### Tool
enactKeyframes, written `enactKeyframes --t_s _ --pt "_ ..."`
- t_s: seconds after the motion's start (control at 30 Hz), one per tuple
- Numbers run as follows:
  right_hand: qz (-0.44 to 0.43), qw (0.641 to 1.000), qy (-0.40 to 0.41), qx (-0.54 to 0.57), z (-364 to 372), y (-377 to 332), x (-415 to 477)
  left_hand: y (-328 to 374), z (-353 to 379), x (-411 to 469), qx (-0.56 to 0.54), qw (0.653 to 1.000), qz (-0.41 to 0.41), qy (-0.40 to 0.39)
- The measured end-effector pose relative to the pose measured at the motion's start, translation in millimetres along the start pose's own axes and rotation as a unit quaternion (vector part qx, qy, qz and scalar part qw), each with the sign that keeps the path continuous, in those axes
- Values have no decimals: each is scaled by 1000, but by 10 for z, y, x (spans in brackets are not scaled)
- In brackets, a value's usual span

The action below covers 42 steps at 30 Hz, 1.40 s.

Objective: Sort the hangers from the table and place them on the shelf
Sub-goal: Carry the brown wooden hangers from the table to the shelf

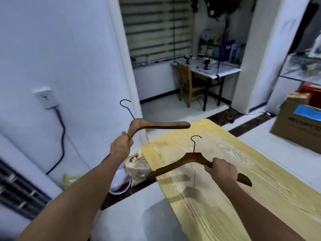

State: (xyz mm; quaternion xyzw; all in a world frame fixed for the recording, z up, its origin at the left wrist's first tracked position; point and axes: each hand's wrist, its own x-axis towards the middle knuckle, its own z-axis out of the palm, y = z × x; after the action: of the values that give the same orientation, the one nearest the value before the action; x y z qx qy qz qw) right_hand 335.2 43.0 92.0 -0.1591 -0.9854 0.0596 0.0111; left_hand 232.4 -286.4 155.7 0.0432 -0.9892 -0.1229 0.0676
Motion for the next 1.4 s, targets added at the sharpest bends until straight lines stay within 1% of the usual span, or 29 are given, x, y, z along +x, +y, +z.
enactKeyframes --t_s 0.2,0.37,0.47,0.6,0.73,0.83,0.93,1.03,1.23,1.4 --pt "-122 993 8 0 -110 -532 -197 -653 -388 -612 25 996 -75 49" --pt "-221 974 28 -31 -178 -1001 -458 -1116 -649 -1180 55 987 -140 64" --pt "-278 959 36 -43 -180 -1275 -603 -1417 -791 -1529 61 981 -165 77" --pt "-350 935 42 -37 -171 -1696 -871 -1822 -1042 -2083 66 966 -230 93" --pt "-414 909 37 -25 -151 -2109 -1170 -2157 -1275 -2634 58 953 -277 103" --pt "-459 888 39 -15 -143 -2409 -1428 -2355 -1422 -3065 62 934 -332 113" --pt "-502 864 37 -10 -123 -2674 -1722 -2519 -1536 -3530 60 919 -370 122" --pt "-541 840 31 -1 -115 -2876 -2040 -2629 -1630 -3984 88 901 -406 125" --pt "-599 800 31 -1 -73 -3148 -2716 -2834 -1791 -4863 93 867 -469 139" --pt "-639 769 38 6 -101 -3227 -3268 -2830 -1906 -5583 112 848 -494 156"
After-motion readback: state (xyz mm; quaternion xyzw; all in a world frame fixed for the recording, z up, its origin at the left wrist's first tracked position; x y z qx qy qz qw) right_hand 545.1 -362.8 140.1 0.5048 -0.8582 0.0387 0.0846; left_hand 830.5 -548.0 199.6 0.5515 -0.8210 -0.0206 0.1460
